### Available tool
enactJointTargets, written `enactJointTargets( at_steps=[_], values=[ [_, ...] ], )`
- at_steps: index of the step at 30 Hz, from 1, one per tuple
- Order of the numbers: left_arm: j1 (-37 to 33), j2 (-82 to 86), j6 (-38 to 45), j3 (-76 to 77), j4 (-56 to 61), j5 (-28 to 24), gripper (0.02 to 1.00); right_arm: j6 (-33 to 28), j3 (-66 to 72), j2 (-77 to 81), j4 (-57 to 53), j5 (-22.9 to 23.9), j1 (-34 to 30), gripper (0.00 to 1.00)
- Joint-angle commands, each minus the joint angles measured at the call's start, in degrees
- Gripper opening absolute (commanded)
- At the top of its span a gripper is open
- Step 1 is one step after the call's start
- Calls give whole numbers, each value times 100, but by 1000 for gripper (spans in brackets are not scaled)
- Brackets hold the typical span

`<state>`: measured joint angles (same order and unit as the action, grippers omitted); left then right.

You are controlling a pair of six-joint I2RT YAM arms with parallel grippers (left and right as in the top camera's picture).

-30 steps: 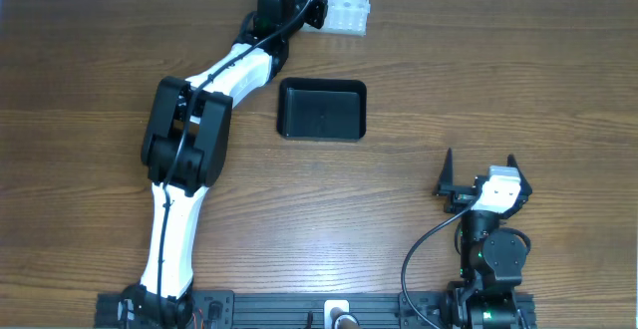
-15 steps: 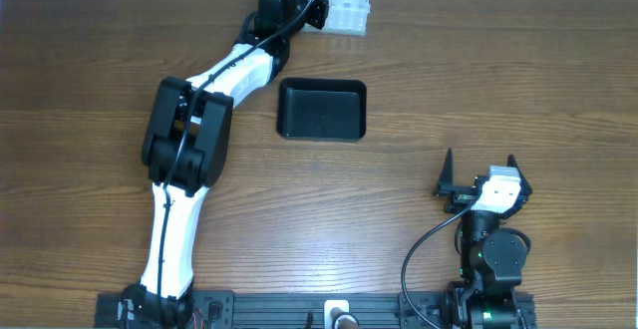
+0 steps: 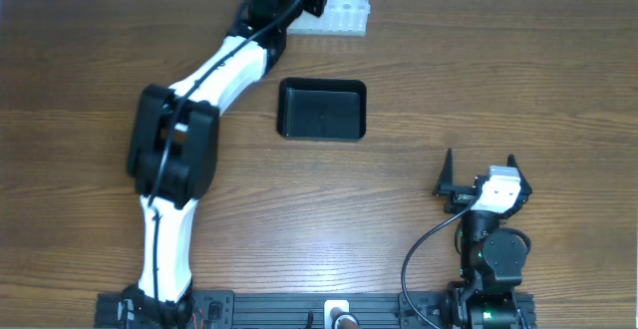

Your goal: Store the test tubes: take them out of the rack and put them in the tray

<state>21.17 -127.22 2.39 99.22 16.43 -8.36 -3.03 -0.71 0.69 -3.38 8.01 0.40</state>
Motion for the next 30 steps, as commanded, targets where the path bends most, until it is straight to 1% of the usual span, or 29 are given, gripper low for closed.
enactJointTargets(
  at_steps=[1,4,9,11,14,16,18,25,30],
  values=[
    [4,1145,39,140,-260,138,84,17,42,-35,-9,-24,-33,993],
    [7,1600,-50,140,-841,136,93,17,42,-35,-7,-24,-33,993],
    [13,2009,-903,140,-2671,225,60,17,42,-35,-9,-24,-33,991],
    [59,2006,-1305,129,-3445,439,49,17,42,-35,-9,-24,-33,991],
    [199,1880,-2074,37,-4529,1082,45,17,42,-35,-9,-24,-33,991],
    [304,1784,-2424,-59,-4994,1364,42,17,42,-35,-9,-24,-33,993],
    [413,1679,-2597,-136,-5254,1515,45,17,42,-35,-7,-24,-33,991],
    [748,1248,-2634,-195,-5447,1941,45,17,42,-37,-9,-24,-33,991],
    [859,946,-2667,-210,-5628,2205,45,17,42,-35,-9,-24,-33,991]
  ],
)
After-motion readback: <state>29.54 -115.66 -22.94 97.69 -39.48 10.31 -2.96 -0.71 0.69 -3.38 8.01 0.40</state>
